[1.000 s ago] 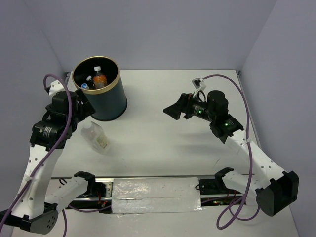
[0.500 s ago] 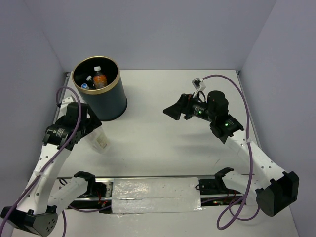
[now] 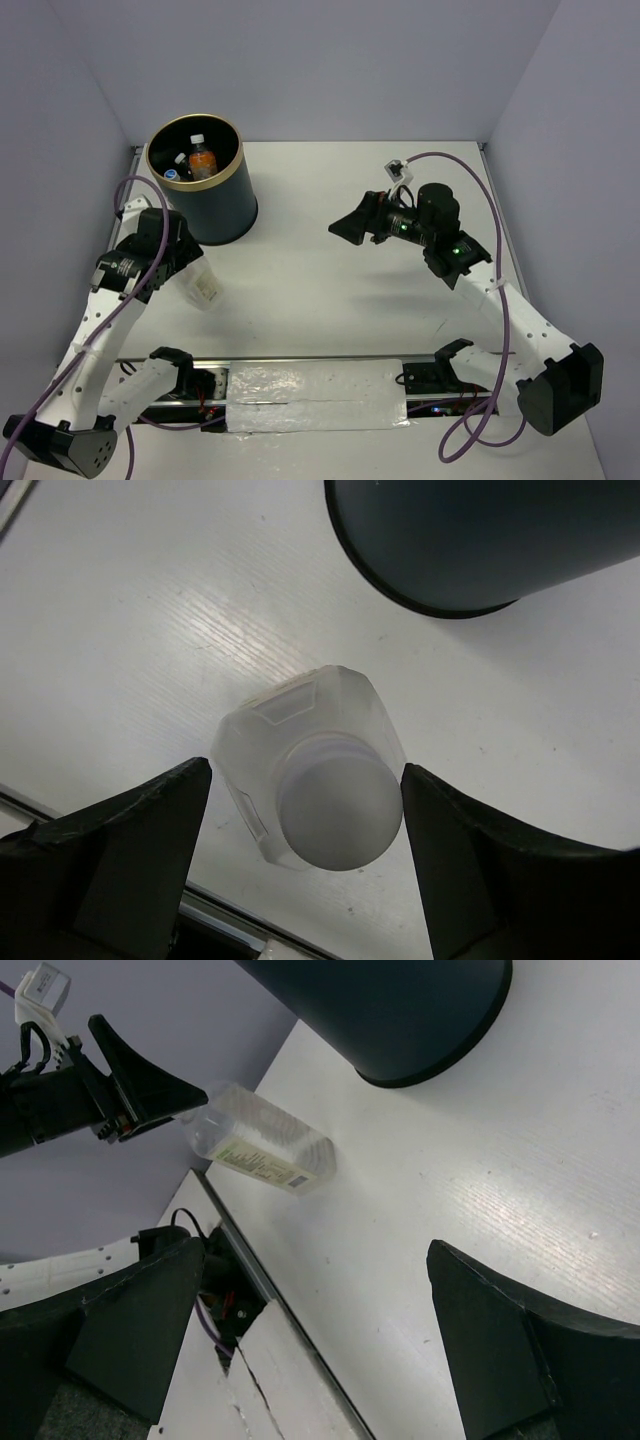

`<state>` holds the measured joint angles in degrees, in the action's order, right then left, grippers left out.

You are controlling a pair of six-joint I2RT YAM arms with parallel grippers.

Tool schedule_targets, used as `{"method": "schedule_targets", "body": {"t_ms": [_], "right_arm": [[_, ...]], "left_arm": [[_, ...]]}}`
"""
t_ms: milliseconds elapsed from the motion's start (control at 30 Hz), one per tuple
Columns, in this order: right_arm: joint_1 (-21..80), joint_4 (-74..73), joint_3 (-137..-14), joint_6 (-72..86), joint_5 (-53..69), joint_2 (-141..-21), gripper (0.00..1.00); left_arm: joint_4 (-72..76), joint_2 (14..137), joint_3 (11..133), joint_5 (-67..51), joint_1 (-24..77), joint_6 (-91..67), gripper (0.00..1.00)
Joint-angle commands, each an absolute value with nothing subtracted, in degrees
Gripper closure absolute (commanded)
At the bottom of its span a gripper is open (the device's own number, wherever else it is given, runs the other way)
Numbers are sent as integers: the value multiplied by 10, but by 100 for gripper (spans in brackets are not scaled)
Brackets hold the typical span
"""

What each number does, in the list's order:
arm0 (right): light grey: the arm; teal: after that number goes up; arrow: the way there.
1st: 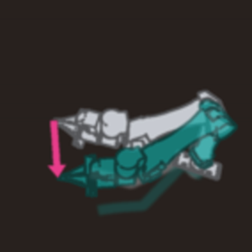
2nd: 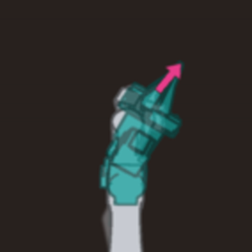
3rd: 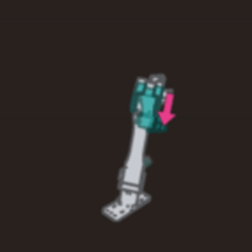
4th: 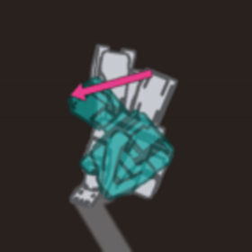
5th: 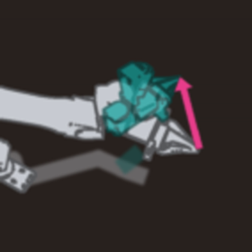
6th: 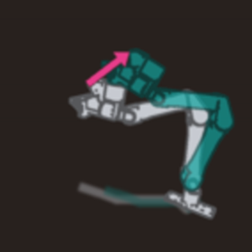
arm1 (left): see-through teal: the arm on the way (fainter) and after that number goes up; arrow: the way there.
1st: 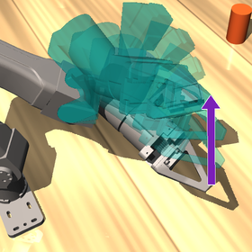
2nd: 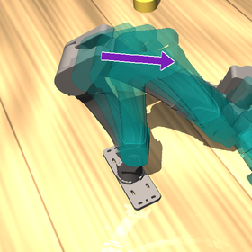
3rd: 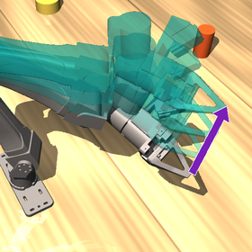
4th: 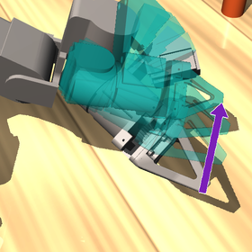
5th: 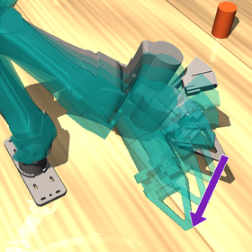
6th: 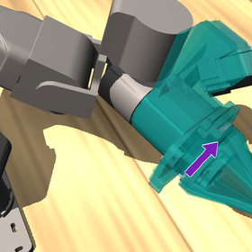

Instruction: Put the plastic bottles in the bin

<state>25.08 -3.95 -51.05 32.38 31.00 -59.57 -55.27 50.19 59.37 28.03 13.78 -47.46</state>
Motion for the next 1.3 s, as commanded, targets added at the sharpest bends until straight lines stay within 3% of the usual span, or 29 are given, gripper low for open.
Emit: {"method": "schedule_targets", "body": {"t_ms": [0,200,667,767,900,1033,1267], "right_arm": [[249,-20,-528,327,330,-601,0],[249,-14,-524,335,341,-600,0],[249,-46,-536,330,323,-617,0],[248,-47,-534,332,321,-614,0],[249,-53,-534,331,315,-610,0],[248,-53,-527,333,308,-603,0],[249,-56,-529,333,301,-596,0]], "left_arm": [[-548,504,622,316,136,-448,10],[-542,498,626,310,136,-417,11],[-539,483,627,278,138,-390,36],[-540,483,636,272,138,-388,47],[-535,472,662,261,139,-383,82],[-549,479,720,250,139,-370,99],[-590,528,881,193,138,-320,100]]}}
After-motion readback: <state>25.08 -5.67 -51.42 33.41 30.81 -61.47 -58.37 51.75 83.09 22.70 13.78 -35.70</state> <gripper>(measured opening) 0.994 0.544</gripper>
